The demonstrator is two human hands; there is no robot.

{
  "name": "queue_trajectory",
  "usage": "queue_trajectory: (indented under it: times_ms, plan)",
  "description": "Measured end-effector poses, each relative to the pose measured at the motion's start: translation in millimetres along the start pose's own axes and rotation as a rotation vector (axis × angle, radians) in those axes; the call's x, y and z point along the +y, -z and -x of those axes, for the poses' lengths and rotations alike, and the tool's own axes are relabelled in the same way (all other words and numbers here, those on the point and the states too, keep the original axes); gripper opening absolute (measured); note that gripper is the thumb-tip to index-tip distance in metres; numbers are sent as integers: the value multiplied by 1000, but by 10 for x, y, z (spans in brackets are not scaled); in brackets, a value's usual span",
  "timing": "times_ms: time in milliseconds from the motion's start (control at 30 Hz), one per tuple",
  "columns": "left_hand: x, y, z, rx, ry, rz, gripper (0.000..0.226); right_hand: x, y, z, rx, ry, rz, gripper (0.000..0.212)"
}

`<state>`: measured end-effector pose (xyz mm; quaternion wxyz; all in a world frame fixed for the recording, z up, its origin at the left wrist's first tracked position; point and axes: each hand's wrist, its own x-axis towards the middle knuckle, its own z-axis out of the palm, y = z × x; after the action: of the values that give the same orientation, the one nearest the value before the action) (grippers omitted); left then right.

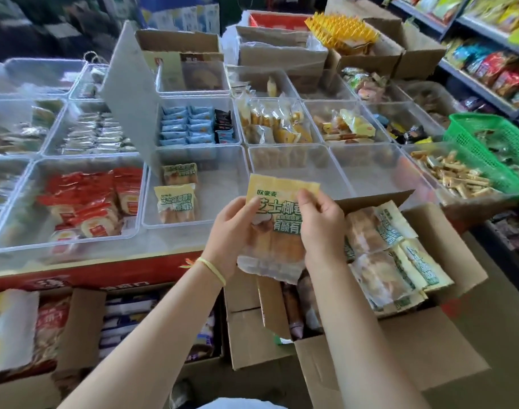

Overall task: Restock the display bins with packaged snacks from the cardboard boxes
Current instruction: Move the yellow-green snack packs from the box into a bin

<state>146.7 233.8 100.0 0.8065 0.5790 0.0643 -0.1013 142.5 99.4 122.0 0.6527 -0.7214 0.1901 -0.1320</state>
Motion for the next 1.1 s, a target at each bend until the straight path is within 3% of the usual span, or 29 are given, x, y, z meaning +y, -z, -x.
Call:
queue_trajectory:
  times_ms: [100, 200, 300, 400, 567, 667, 733, 900, 1033, 1100]
  plan:
    - [69, 412, 25, 17, -41, -52, 18, 9, -515, 74, 70, -10, -13, 23]
    - [139, 888, -24, 136, -91, -74, 13, 13, -1046, 185, -3, -60, -28, 21]
    - [248, 1406, -100, 254, -145, -56, 12, 35, -1468, 230, -270, -129, 23, 16]
    - [359, 1844, -188, 295, -181, -27, 12, -4, -1714, 264, -663, -259, 205, 31]
    - [470, 2166, -375, 205, -206, -88, 15, -71, -1841, 196, -797, -469, 301, 61]
    - [499, 2203, -503, 211, -237, -111, 16, -45, -1946, 125, -866, -503, 203, 57]
    - [520, 2224, -607, 233, -283, -132, 14, 26, -2109, 99, -854, -456, 119, 48]
    - [470, 2309, -857, 277, -327, -168, 10, 294, -2396, -89, -795, -538, -99, 55]
    - [287, 2423, -1146, 288, -106, -151, 36, 494, -2404, -341, -717, -472, -96, 34]
    - [144, 2474, -1298, 307, -13, -327, 35, 563, -2356, -494, -592, -391, -99, 28]
